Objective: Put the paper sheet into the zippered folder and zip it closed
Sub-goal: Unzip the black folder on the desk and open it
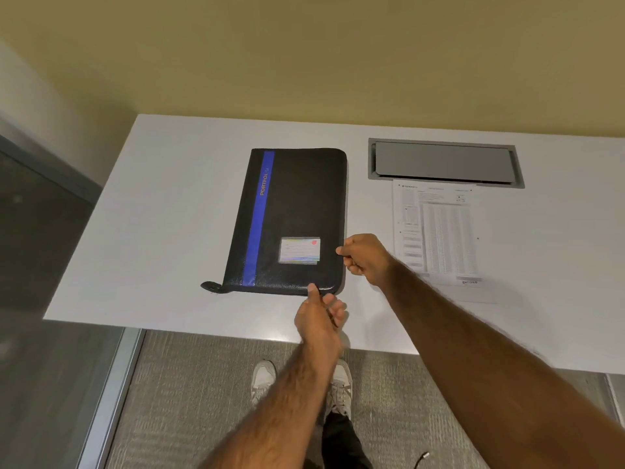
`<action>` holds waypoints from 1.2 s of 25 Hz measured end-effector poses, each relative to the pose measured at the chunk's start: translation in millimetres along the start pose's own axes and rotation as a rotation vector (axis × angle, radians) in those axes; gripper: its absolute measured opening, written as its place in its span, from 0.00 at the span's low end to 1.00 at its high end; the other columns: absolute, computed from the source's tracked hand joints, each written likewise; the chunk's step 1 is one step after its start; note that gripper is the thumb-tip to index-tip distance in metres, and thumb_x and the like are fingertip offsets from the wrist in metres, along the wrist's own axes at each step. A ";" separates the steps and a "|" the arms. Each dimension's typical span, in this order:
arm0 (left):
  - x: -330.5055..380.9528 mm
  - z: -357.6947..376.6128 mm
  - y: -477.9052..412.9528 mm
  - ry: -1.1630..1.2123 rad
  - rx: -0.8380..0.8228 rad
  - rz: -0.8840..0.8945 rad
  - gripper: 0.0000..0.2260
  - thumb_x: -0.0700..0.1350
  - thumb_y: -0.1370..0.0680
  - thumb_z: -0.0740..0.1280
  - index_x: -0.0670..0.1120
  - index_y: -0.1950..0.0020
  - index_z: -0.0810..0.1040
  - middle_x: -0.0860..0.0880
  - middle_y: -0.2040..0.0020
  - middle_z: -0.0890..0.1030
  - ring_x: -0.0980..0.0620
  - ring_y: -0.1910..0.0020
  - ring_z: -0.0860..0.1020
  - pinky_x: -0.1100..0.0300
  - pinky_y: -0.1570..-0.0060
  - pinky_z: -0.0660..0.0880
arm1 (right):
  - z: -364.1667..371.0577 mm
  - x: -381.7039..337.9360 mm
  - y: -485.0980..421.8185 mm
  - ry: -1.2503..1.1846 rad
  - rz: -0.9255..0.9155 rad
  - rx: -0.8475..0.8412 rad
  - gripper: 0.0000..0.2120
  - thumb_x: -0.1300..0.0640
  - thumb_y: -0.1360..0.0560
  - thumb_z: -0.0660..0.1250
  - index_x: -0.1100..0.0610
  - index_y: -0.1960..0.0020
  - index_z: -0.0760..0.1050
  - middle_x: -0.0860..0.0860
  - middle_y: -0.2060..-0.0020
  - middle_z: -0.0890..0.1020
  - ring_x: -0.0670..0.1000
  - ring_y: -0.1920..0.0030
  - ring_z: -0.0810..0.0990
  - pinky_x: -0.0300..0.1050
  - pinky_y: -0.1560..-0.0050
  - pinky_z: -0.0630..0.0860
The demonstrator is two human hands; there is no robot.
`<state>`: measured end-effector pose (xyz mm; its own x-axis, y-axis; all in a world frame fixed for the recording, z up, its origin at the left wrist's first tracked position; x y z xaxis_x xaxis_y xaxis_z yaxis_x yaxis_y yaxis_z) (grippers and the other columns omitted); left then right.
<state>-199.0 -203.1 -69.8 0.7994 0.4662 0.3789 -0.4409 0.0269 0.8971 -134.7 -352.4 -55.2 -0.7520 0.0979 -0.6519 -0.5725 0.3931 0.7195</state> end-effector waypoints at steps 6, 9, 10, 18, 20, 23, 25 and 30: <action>16.8 0.3 -2.4 -0.097 0.056 0.022 0.14 0.44 0.16 0.62 0.44 0.61 0.72 0.49 0.74 0.72 0.58 0.83 0.68 0.69 0.83 0.64 | -1.9 13.7 1.8 -0.072 -0.014 -0.009 0.12 0.53 0.19 0.61 0.59 0.52 0.79 0.56 0.60 0.80 0.52 0.61 0.78 0.43 0.55 0.80; 17.5 -1.5 -4.1 -0.106 0.050 0.023 0.13 0.43 0.16 0.62 0.43 0.61 0.73 0.51 0.78 0.72 0.58 0.84 0.68 0.69 0.83 0.64 | -3.1 25.0 3.6 -0.027 -0.033 -0.051 0.11 0.56 0.19 0.61 0.60 0.50 0.80 0.56 0.62 0.81 0.51 0.64 0.78 0.42 0.60 0.79; 17.6 -1.2 -4.9 -0.112 0.044 0.022 0.13 0.43 0.16 0.62 0.43 0.61 0.73 0.51 0.78 0.72 0.58 0.84 0.68 0.69 0.83 0.64 | -2.8 28.7 5.1 -0.012 -0.049 -0.071 0.09 0.58 0.19 0.62 0.59 0.50 0.80 0.56 0.62 0.81 0.51 0.64 0.77 0.41 0.62 0.78; 11.1 -10.0 -20.1 -0.217 0.052 0.077 0.13 0.47 0.17 0.65 0.41 0.57 0.78 0.45 0.67 0.78 0.51 0.70 0.76 0.60 0.66 0.79 | -0.3 38.8 11.2 0.106 -0.101 -0.214 0.07 0.63 0.21 0.64 0.59 0.56 0.78 0.61 0.57 0.80 0.56 0.58 0.78 0.50 0.50 0.82; 10.1 -11.7 -22.3 -0.222 0.057 0.087 0.10 0.46 0.18 0.66 0.40 0.54 0.78 0.43 0.64 0.79 0.50 0.67 0.78 0.58 0.62 0.80 | -0.3 38.8 11.9 0.120 -0.071 -0.243 0.07 0.58 0.20 0.64 0.59 0.55 0.78 0.61 0.55 0.80 0.55 0.57 0.78 0.50 0.49 0.81; 7.5 -10.5 -19.3 -0.225 0.006 0.101 0.03 0.40 0.20 0.68 0.41 0.53 0.78 0.42 0.60 0.81 0.49 0.64 0.79 0.56 0.59 0.80 | -0.2 36.7 13.8 0.074 -0.078 -0.238 0.13 0.48 0.21 0.67 0.56 0.57 0.79 0.57 0.59 0.81 0.54 0.59 0.77 0.45 0.54 0.79; 1.6 -8.0 -15.7 -0.263 -0.036 0.126 0.01 0.35 0.21 0.69 0.40 0.51 0.80 0.41 0.57 0.83 0.47 0.61 0.81 0.55 0.57 0.81 | 0.7 35.9 13.4 0.051 -0.110 -0.220 0.13 0.48 0.22 0.69 0.55 0.59 0.80 0.54 0.64 0.81 0.54 0.60 0.77 0.45 0.56 0.78; -7.6 1.9 -17.4 -0.323 0.057 0.245 0.03 0.36 0.24 0.73 0.39 0.52 0.82 0.40 0.58 0.85 0.48 0.63 0.81 0.55 0.58 0.80 | 6.1 37.6 11.4 0.039 -0.121 -0.208 0.11 0.49 0.22 0.69 0.54 0.60 0.81 0.52 0.65 0.82 0.53 0.59 0.81 0.44 0.55 0.80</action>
<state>-196.6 -208.8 -87.9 0.7645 0.1512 0.6267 -0.6182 -0.1038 0.7792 -167.5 -338.7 -73.0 -0.6838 0.0248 -0.7292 -0.7109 0.2024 0.6735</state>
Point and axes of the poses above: each hand's wrist, its own y-axis away from the middle knuckle, its own z-axis out of the palm, x = y × z, the point moved 4 cm from there along -y, towards the middle knuckle
